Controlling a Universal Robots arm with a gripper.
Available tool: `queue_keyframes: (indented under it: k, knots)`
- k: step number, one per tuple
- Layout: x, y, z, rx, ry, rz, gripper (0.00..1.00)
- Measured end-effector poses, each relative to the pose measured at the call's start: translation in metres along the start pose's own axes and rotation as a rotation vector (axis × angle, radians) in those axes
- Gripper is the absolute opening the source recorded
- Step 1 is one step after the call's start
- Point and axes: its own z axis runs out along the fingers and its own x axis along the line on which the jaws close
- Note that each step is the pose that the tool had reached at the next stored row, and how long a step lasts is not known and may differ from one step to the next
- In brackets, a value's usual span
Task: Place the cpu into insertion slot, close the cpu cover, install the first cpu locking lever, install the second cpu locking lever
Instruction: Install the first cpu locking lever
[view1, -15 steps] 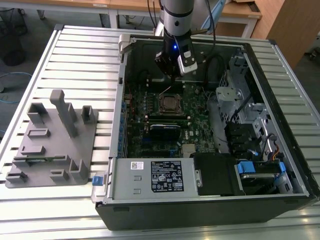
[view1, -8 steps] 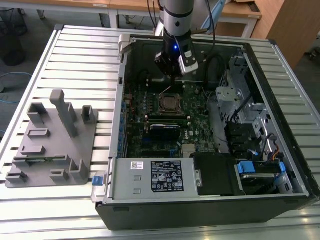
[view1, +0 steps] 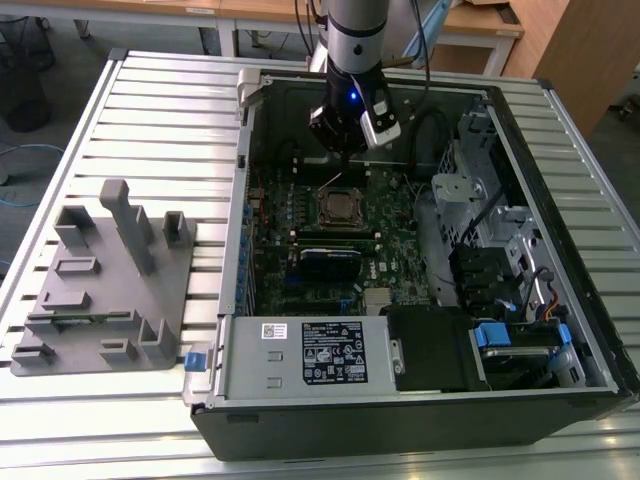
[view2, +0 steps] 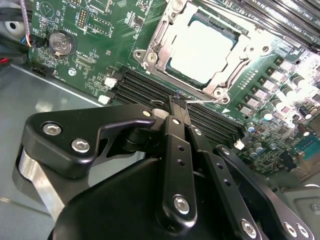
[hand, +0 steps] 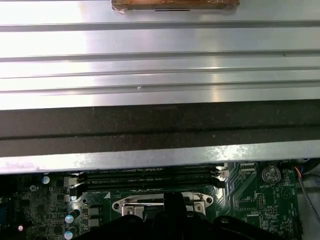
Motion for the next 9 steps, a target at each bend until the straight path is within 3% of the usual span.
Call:
queue_keyframes:
  k: [9]
  knots:
    - [0.0001, -0.0001, 0.0011, -0.0004, 0.0002, -0.002, 0.11]
